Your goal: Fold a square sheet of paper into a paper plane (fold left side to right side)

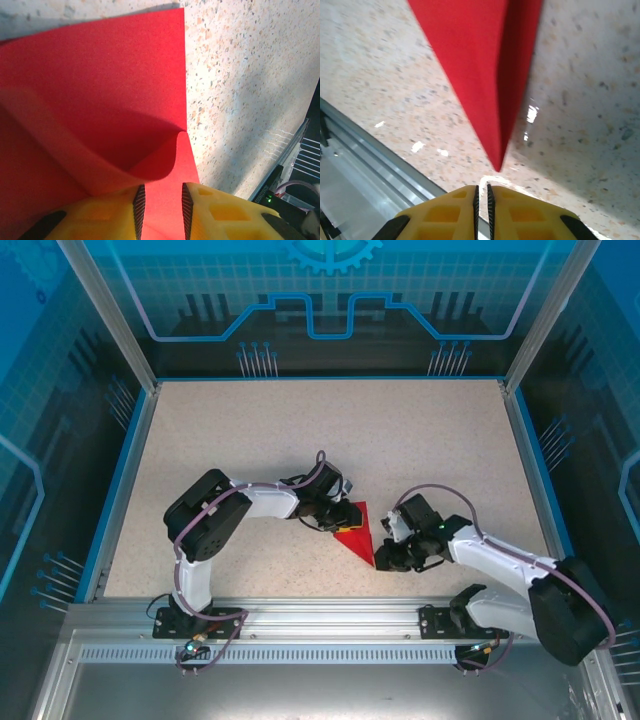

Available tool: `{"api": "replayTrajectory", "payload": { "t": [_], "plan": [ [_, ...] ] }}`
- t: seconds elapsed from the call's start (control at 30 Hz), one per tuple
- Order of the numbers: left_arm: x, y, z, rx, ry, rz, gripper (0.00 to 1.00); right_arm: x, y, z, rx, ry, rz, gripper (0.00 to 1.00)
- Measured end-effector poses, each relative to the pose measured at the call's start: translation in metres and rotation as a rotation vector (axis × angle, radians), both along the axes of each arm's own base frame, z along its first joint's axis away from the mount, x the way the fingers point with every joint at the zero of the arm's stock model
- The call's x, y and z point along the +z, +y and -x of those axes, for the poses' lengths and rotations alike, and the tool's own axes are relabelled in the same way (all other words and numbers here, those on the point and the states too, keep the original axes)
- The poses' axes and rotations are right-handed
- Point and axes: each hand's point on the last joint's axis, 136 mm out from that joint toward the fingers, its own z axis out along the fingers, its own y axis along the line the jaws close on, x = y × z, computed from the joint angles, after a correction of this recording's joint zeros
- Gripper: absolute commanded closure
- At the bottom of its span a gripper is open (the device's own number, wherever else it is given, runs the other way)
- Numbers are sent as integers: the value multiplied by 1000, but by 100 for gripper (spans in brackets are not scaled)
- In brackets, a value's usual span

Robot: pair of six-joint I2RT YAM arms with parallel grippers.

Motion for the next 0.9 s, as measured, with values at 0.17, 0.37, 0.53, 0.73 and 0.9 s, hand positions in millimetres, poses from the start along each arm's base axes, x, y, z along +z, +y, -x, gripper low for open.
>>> {"api": "replayTrajectory", "payload": {
  "t": [0.17,0.37,0.53,0.73,0.9],
  "plan": [
    [0,0,0,0,-1,0,70,8,11,-18,-11,-26,-44,86],
    [0,0,0,0,-1,0,70,-14,19,-31,-34,20,-26,89],
    [1,0,0,0,-2,1,70,-31,17,-35,-43,51,20,90],
    [2,4,0,1,-8,-14,67,-35,17,-35,-35,57,26,100],
    [15,8,0,-7,-36,-16,65,-35,16,-35,-22,52,30,100]
  ]
}}
